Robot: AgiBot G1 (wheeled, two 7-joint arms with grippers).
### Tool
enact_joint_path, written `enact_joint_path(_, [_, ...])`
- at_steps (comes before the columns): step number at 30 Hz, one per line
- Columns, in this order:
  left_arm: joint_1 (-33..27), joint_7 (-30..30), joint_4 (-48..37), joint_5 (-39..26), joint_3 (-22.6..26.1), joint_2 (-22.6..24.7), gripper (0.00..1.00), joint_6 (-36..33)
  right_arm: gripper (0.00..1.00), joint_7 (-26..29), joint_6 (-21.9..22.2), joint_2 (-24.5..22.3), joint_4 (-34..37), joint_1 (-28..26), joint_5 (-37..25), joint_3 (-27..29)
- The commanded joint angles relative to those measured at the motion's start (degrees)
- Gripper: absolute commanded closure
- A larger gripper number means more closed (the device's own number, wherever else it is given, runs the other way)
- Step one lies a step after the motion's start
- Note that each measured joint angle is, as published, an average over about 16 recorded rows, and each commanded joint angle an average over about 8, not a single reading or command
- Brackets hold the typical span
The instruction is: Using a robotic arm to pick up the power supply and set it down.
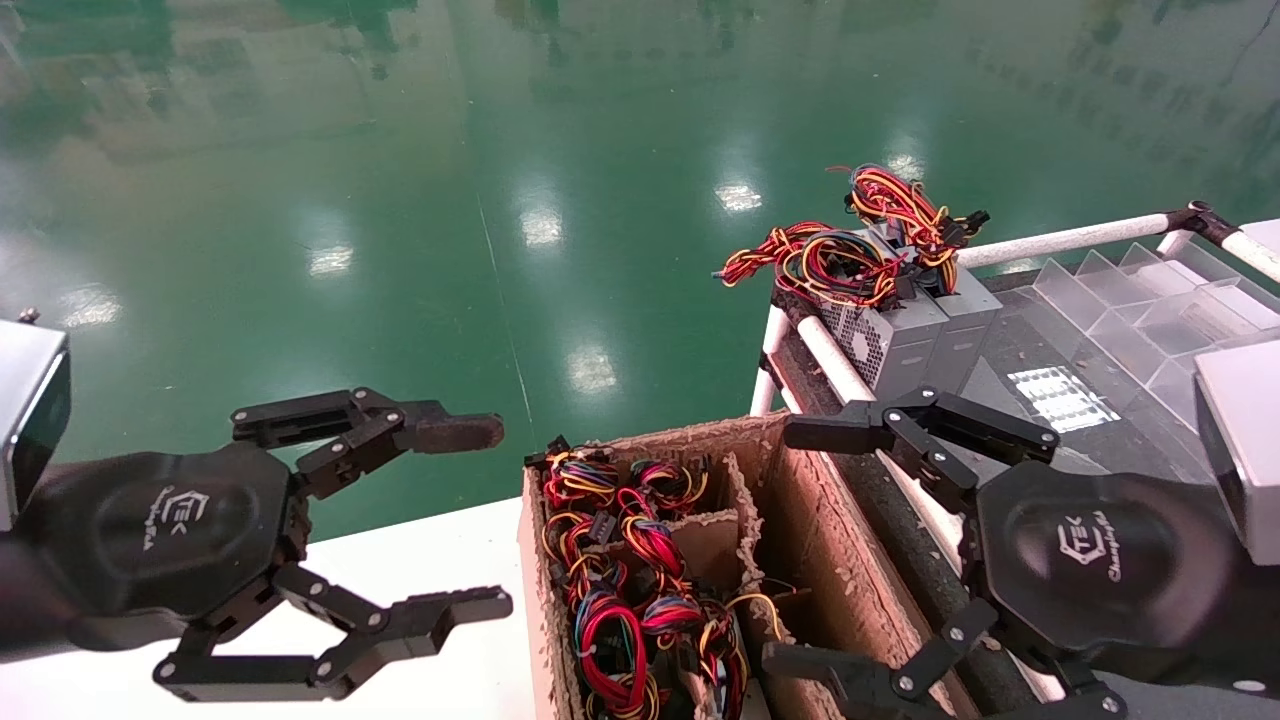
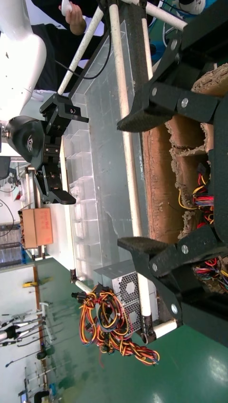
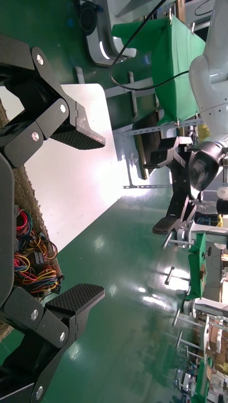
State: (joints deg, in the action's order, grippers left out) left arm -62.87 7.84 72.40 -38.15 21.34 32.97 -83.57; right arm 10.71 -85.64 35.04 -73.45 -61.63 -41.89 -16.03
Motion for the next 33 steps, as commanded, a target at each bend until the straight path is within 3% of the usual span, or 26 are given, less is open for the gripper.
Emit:
enact_joint_path(1, [0.0,0.0,0.0,0.0,0.0,0.0,1.00,0.0,0.00,0.0,0.0,0.0,0.0,0.0,0.0,0.0])
enact_joint_path(27, [0.0,0.0,0.0,0.0,0.0,0.0,1.00,0.0,0.00,0.0,0.0,0.0,0.0,0.0,0.0,0.0])
enact_joint_path(33, [0.0,0.0,0.0,0.0,0.0,0.0,0.25,0.0,0.00,0.0,0.0,0.0,0.0,0.0,0.0,0.0])
